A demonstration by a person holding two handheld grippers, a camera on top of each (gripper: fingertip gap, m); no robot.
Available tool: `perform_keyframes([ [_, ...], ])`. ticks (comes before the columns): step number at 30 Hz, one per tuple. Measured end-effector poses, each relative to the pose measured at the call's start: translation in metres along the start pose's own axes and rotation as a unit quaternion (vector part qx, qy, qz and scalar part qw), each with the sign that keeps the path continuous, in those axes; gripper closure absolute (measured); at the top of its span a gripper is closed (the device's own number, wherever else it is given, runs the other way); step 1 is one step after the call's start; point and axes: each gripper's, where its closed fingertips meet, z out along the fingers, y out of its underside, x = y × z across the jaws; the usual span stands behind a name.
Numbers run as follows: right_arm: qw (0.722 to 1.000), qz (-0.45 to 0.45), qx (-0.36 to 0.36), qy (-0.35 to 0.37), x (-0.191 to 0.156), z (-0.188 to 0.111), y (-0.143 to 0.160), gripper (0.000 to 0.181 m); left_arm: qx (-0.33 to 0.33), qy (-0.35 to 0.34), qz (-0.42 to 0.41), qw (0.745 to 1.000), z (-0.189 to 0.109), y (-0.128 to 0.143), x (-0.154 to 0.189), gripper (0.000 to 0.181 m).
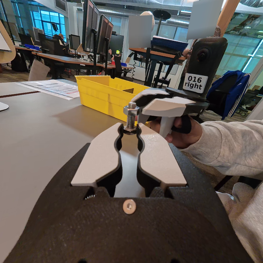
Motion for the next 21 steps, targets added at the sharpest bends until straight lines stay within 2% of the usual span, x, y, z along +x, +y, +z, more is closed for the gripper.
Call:
perform_keyframes([
  [2, 1.0, 0.0, -0.002, 0.005, 0.001, 0.001, 0.001, 0.166, 0.001, -0.001, 0.001, 1.0, 0.0, 0.0, 0.0, 0.164],
  [8, 0.999, 0.019, -0.006, 0.031, 0.017, -0.005, 0.003, 0.177, 0.014, 0.002, -0.006, 1.0, -0.002, -0.006, 0.0, 0.164],
  [12, 0.999, 0.038, 0.031, -0.007, 0.006, -0.007, -0.01, 0.163, 0.008, -0.001, -0.009, 1.0, -0.001, -0.003, -0.001, 0.164],
  [15, 0.999, 0.029, 0.013, -0.013, -0.001, -0.001, -0.003, 0.158, 0.008, 0.002, -0.007, 1.0, 0.0, -0.003, 0.001, 0.164],
  [21, 1.0, 0.017, -0.007, 0.004, 0.001, 0.002, 0.003, 0.162, 0.006, 0.001, -0.006, 1.0, 0.0, -0.002, 0.002, 0.164],
])
